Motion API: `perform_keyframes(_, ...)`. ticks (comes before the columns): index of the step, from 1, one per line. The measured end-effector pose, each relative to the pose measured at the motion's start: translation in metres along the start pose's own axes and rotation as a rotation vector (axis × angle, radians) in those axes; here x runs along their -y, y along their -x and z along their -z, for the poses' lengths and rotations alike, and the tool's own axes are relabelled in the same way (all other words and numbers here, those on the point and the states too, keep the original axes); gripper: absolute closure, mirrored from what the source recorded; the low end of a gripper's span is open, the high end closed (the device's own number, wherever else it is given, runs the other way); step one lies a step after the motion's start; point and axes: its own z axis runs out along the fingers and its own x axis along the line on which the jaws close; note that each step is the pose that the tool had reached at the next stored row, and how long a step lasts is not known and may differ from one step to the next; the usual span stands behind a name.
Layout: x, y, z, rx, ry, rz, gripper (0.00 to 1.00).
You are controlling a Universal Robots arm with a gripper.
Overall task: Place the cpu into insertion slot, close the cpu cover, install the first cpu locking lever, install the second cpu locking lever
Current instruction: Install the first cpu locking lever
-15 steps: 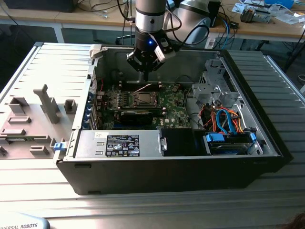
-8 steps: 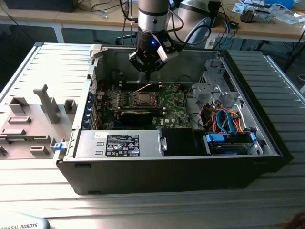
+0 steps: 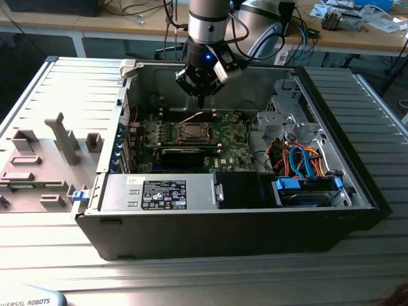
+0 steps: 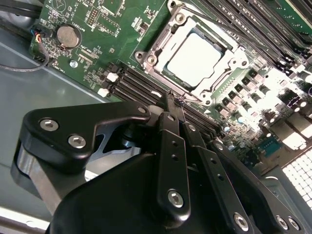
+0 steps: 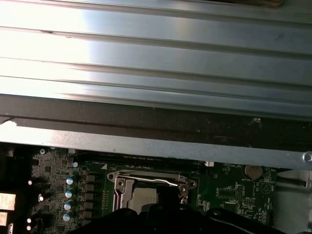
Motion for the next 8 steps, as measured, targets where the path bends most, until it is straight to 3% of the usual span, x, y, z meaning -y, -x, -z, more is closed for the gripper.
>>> perform_keyframes(8, 0.0006, 0.0058, 0.0001, -0.0001, -0.0009, 0.000, 0.89)
